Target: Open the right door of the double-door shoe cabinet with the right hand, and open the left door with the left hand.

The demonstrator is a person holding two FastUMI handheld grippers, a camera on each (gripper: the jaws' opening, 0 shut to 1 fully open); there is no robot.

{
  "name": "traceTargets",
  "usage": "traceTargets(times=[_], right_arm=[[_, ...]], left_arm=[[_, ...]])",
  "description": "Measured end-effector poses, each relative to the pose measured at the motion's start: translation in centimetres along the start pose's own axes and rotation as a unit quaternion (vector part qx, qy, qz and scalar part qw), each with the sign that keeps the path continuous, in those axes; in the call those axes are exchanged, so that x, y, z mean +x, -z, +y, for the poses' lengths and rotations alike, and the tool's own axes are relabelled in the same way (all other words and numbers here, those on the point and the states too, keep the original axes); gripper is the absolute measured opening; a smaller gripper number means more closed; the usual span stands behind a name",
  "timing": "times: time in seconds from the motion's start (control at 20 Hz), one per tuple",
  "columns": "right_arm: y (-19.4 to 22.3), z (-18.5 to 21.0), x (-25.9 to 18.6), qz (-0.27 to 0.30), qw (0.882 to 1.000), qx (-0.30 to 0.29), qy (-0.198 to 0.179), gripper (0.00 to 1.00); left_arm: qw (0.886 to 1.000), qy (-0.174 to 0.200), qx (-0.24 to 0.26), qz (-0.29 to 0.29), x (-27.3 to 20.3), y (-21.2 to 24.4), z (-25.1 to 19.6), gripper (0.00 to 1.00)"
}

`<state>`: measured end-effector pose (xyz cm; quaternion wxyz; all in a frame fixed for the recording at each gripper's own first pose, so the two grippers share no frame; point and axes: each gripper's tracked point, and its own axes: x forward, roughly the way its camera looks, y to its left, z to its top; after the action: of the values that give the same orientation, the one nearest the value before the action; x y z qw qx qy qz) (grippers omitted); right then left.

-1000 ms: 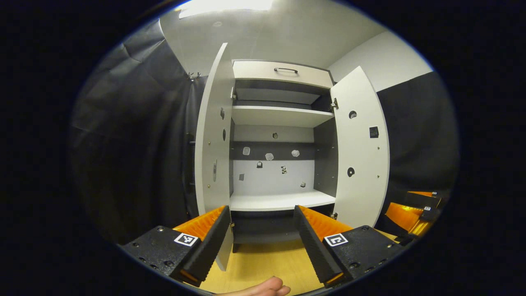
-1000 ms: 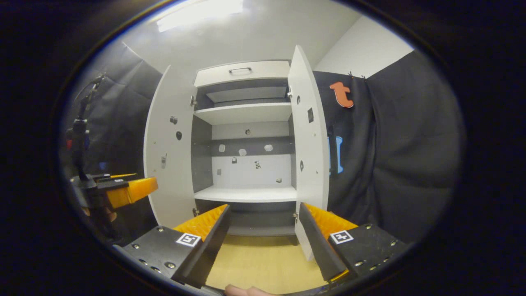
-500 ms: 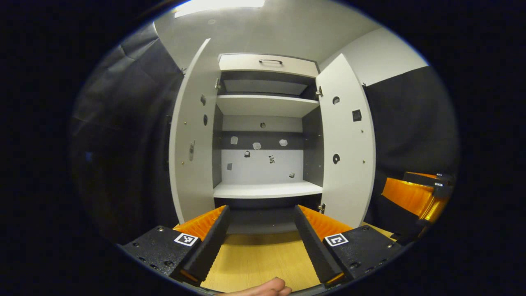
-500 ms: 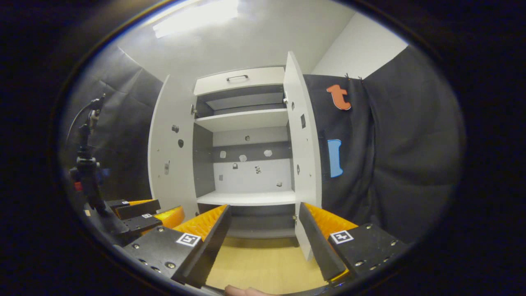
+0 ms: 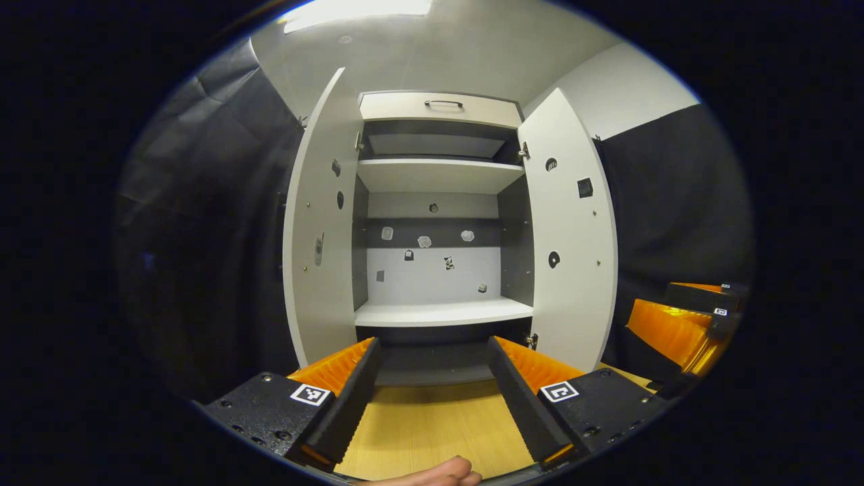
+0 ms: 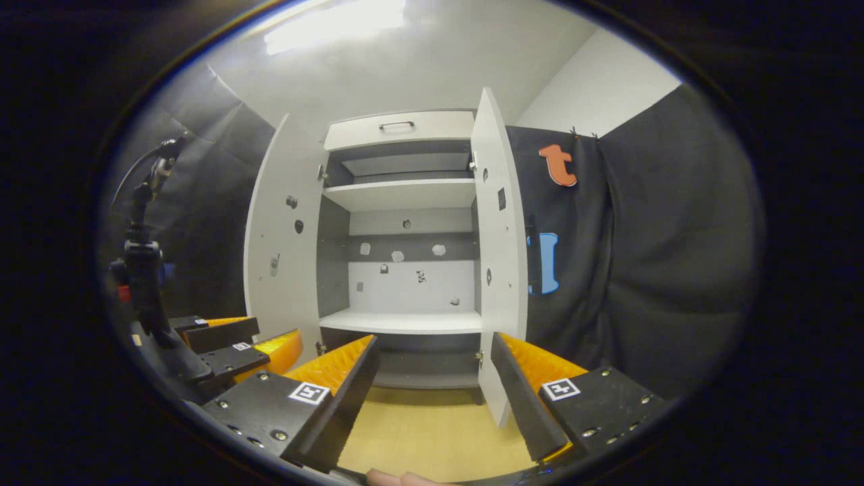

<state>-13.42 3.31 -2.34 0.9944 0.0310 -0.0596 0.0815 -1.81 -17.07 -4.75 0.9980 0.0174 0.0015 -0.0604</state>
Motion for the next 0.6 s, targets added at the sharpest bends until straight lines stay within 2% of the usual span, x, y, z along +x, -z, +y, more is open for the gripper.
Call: traceTargets(times=[0.6], right_arm=[[1.0, 1.3, 0.1, 0.003, 1.000, 0.008, -0.004, 0.98]], left_arm=[[0.999, -0.038, -0.001, -0.009, -1.0, -0.9, 4.6, 0.97]])
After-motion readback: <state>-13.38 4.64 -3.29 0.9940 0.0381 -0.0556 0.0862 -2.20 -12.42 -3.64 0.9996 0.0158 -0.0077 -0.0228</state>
